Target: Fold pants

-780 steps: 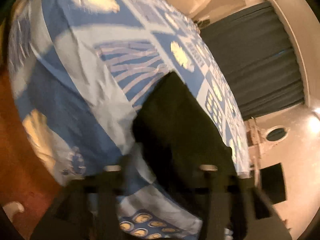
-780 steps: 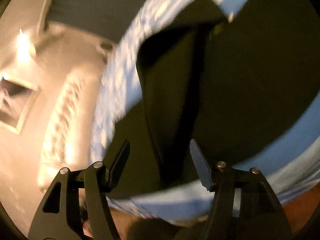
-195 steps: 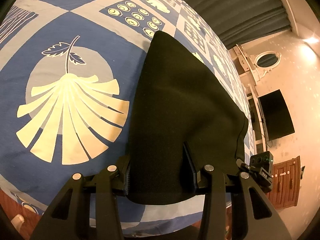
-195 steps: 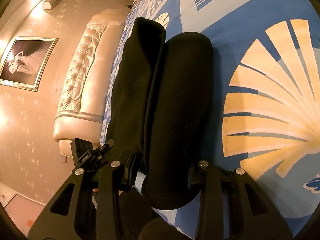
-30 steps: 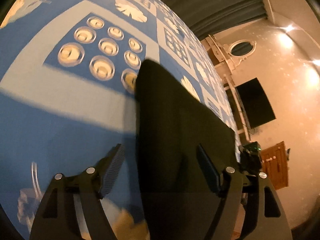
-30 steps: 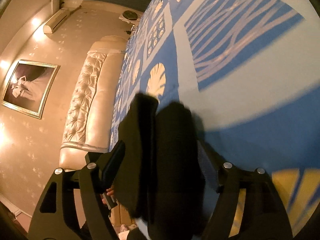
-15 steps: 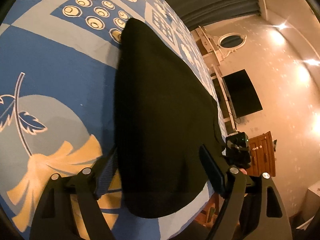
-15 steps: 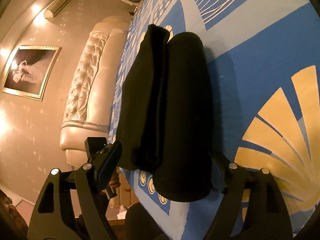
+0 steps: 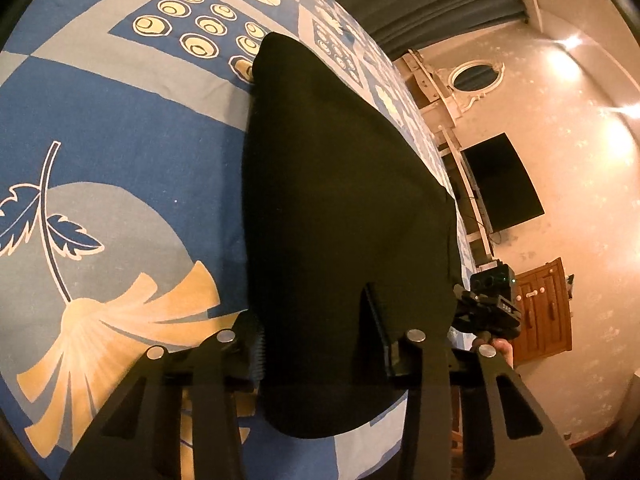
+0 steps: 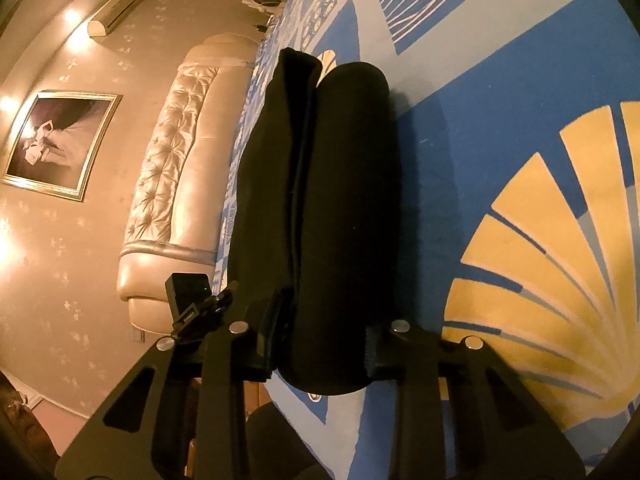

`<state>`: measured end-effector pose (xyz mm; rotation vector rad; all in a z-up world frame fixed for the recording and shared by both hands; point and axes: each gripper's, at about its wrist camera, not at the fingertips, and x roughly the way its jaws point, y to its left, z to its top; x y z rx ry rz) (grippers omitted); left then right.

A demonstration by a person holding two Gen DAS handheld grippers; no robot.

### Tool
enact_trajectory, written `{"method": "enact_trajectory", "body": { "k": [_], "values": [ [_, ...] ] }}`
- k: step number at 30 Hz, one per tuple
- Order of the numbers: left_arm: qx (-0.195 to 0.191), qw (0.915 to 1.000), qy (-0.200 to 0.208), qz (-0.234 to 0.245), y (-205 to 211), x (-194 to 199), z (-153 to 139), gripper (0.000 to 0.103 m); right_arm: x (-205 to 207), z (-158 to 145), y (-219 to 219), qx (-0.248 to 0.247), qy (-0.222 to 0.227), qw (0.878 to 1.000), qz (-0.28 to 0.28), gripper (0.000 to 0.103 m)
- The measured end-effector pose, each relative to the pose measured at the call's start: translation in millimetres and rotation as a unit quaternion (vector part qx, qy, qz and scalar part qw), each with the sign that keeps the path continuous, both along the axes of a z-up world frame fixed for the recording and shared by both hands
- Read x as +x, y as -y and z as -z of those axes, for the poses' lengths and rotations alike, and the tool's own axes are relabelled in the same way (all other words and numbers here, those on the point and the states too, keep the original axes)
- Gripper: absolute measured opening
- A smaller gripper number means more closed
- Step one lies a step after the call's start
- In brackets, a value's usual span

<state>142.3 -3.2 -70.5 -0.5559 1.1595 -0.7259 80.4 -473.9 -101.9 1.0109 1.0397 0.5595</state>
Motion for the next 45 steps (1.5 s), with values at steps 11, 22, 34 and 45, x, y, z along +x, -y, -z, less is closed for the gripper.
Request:
{"method": "enact_trajectory", "body": {
  "k": [11,22,34,45],
  "values": [
    [0.016,0.9999,-0.006,0.000,0,2,2,0.038,3,-4,-1,0.009,0.010,1.000,0.002,0.028],
    [0.029,0.9996,0.001,0.003,1,-1,0,0.037,3,4,9,0.019,0.010,1.000,0.002,0.028],
    [0.030,0.9995,0.002,0.008,0,-1,-1,0.037,3,8,12,0.028,0.009,1.000,0.002,0.028],
    [0.029,0.9995,0.005,0.014,-2,0,-2,0.036,2,13,18,0.038,0.008,0.999,0.003,0.028]
  ]
}}
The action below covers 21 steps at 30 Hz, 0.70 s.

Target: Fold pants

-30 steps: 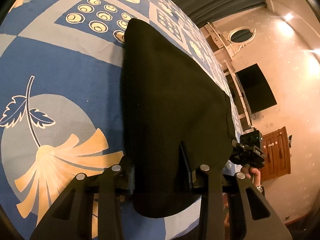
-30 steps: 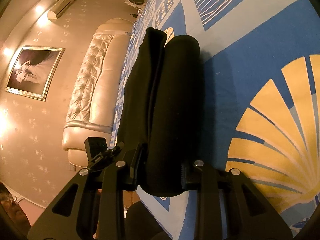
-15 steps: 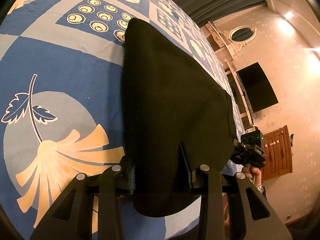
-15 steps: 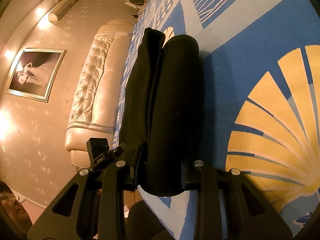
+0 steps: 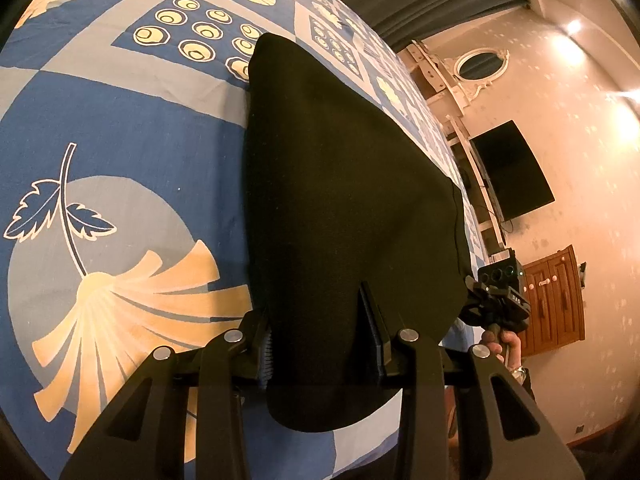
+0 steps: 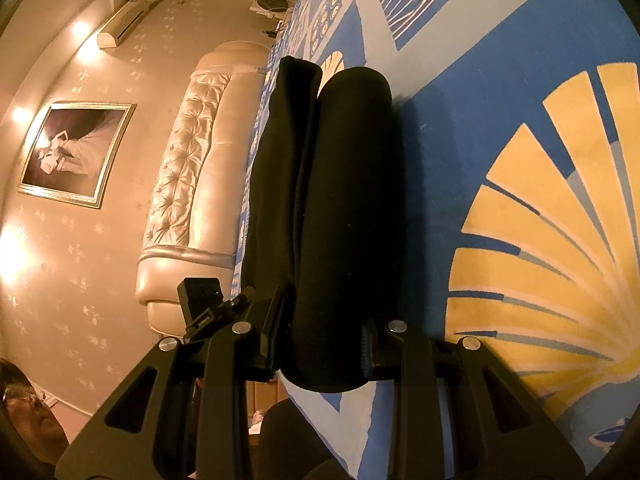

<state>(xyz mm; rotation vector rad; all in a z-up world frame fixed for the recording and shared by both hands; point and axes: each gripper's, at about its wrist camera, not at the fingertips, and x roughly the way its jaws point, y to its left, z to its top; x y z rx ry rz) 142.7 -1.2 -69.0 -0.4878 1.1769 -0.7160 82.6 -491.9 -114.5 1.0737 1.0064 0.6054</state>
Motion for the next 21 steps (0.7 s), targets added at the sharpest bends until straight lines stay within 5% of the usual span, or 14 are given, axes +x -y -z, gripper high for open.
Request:
{"method": "enact_trajectory", "body": {
  "k": [8,21],
  "values": [
    [-0.001,1.0000,0.003,0.004,1.3,0.5,-0.3,0.038,-1.4,4.3,1.5,0.010,-0.004,1.000,0.008,0.028],
    [-0.007,0.9998,0.009,-0.015,-0.7,-4.3,-0.9,0.068,-8.0,6.0,7.0,0.019,-0.010,0.999,0.029,0.042]
  ]
}}
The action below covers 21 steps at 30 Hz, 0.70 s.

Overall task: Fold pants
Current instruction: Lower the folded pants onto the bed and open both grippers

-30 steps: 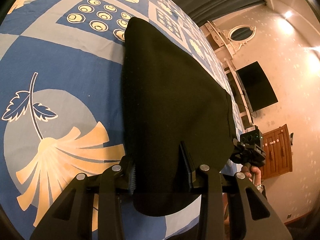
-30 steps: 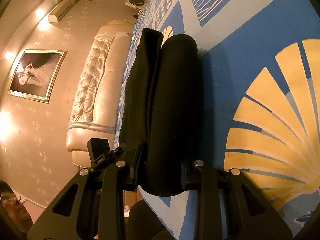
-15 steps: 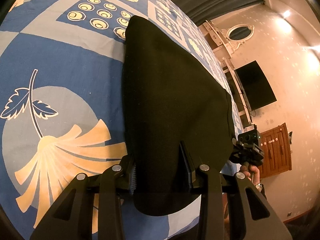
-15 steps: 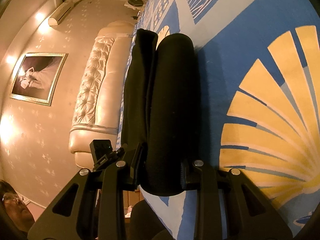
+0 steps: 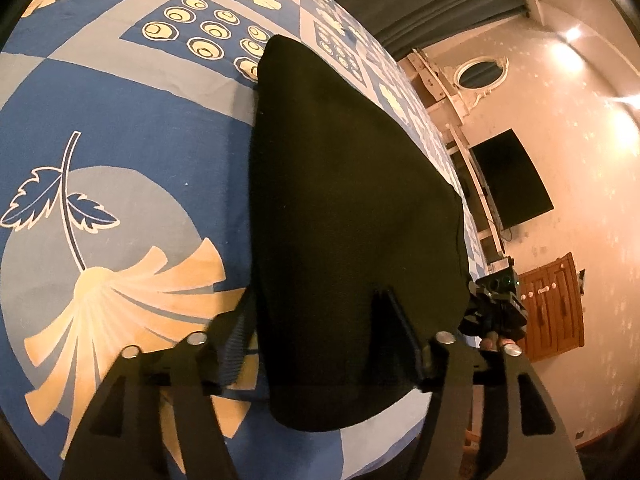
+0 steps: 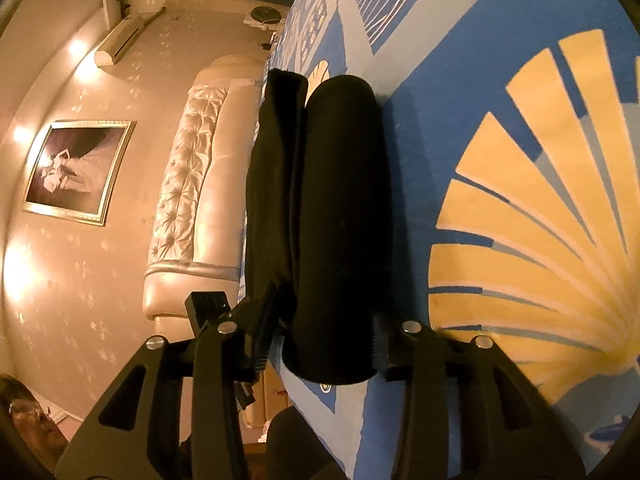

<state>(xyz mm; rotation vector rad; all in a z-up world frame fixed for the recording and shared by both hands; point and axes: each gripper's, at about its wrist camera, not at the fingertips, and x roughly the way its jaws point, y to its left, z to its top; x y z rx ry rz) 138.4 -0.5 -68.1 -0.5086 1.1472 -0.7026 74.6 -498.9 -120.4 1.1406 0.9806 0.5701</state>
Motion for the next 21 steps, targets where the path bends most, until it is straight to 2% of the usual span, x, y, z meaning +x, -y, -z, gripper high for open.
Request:
{"method": "enact_trajectory", "body": {
  "k": [6,12,17,21],
  "values": [
    [0.027,0.9996,0.004,-0.010,7,-6,-4,0.080,-14,-5,6,-0.009,-0.010,1.000,0.018,0.052],
    [0.048,0.9982,0.000,-0.037,11,-18,-4,0.081,-31,-12,5,-0.038,-0.025,0.998,0.036,0.062],
    [0.058,0.9959,-0.012,-0.068,10,-24,-6,0.081,-46,-20,-6,-0.088,-0.036,0.995,0.039,0.067],
    [0.096,0.9911,-0.013,-0.091,12,-32,-13,0.081,-54,-33,-27,-0.156,-0.035,0.987,0.034,0.073]
  ]
}}
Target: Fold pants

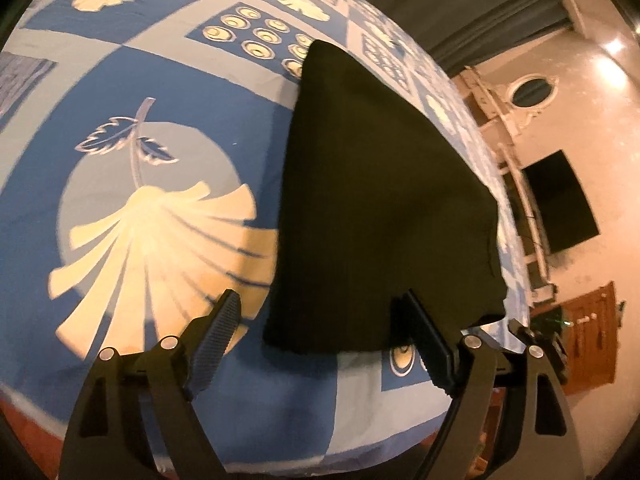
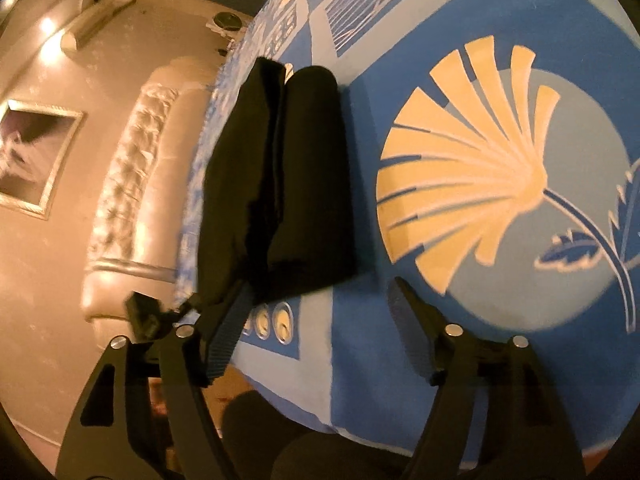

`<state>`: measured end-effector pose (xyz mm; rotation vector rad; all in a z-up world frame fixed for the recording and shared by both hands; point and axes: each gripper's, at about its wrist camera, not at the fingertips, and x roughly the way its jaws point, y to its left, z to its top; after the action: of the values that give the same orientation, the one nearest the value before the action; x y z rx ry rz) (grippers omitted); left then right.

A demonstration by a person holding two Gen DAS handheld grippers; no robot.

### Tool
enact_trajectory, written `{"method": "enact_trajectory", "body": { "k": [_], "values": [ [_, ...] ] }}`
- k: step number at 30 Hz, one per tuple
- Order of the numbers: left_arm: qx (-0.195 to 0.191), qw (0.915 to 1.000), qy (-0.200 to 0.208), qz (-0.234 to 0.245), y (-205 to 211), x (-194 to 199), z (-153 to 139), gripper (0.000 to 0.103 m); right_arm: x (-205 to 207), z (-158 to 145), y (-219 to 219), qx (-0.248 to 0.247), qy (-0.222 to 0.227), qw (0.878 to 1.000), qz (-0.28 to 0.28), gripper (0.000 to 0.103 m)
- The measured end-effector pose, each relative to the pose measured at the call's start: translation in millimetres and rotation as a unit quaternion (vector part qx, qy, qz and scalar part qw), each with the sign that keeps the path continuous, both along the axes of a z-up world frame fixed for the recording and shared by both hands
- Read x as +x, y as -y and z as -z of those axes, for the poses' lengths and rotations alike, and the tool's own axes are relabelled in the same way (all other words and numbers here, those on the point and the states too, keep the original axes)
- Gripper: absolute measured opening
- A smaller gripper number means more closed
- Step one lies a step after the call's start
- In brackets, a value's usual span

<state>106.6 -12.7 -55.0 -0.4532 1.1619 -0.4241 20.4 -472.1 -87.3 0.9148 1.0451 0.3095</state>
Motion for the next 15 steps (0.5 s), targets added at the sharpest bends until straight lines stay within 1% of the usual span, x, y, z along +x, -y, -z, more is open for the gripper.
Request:
{"method": "enact_trajectory", "body": {
  "k": [2,5,6,8,9,10,14,15],
  "values": [
    [0.018,0.9998,0.005,-0.009,1,-7,-5,0.081,-3,-5,-10,-0.037,-0.001,0.999,0.000,0.073],
    [0.056,0.9979,0.025,-0.020,3,-20,-14,0.081,-10,-15,-22,-0.114,0.002,0.993,0.009,0.074],
    [0.074,0.9964,0.036,-0.021,6,-26,-19,0.081,-13,-21,-31,-0.155,0.004,0.988,0.015,0.074],
    [0.102,0.9933,0.051,-0.021,9,-34,-22,0.081,-18,-28,-42,-0.195,0.015,0.980,0.022,0.074],
    [0.116,0.9913,0.058,-0.020,11,-38,-24,0.081,-24,-34,-52,-0.220,0.027,0.975,0.030,0.074],
    [0.131,0.9888,0.069,-0.021,13,-43,-27,0.081,-26,-36,-58,-0.231,0.034,0.972,0.034,0.074],
    [0.158,0.9803,0.114,-0.032,15,-58,-39,0.081,-41,-48,-81,-0.268,0.068,0.959,0.062,0.076],
    [0.166,0.9771,0.129,-0.034,17,-62,-44,0.081,-45,-51,-88,-0.276,0.076,0.956,0.067,0.080]
  ]
}}
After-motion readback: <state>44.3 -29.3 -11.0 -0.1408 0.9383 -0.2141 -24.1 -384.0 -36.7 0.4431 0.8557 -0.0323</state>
